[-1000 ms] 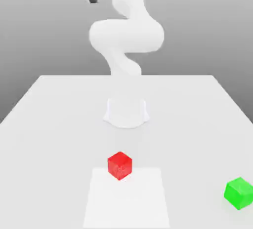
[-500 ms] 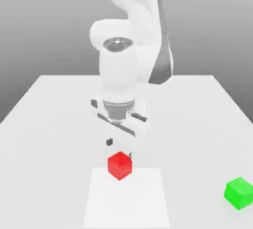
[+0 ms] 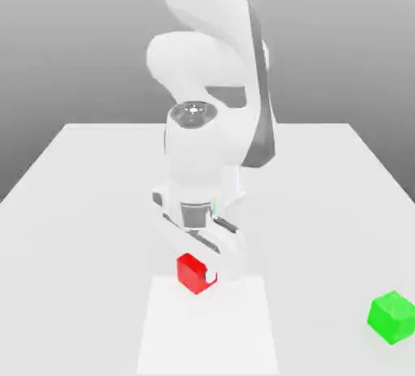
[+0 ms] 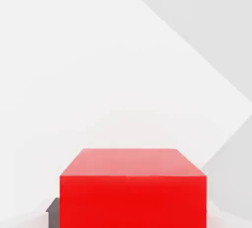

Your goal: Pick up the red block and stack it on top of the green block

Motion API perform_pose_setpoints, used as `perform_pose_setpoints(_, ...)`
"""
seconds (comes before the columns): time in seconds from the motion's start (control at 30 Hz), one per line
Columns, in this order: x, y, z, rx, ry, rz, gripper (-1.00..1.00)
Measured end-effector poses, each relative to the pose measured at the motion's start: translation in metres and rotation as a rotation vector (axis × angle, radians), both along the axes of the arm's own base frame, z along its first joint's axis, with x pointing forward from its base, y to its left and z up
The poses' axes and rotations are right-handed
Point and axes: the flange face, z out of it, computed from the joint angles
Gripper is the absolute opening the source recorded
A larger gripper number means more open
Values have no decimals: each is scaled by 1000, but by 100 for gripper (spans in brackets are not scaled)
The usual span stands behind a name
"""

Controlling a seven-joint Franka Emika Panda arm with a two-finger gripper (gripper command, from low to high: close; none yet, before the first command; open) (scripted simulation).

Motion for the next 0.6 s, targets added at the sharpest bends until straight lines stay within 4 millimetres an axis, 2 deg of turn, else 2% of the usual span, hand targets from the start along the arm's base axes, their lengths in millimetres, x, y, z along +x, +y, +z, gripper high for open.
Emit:
perform_pose_setpoints(0.17, -2, -1, 35, -15, 1, 2, -100)
perform_pose_setpoints(0.27, 24, 28, 45, -39, 3, 143, -100)
perform_pose_setpoints(0.3, 34, 43, 47, -46, 3, 204, -100)
perform_pose_setpoints(0.43, 65, 126, 55, -61, 3, 485, -100)
perform_pose_setpoints(0.6, 86, 225, 65, -50, 0, 776, -100)
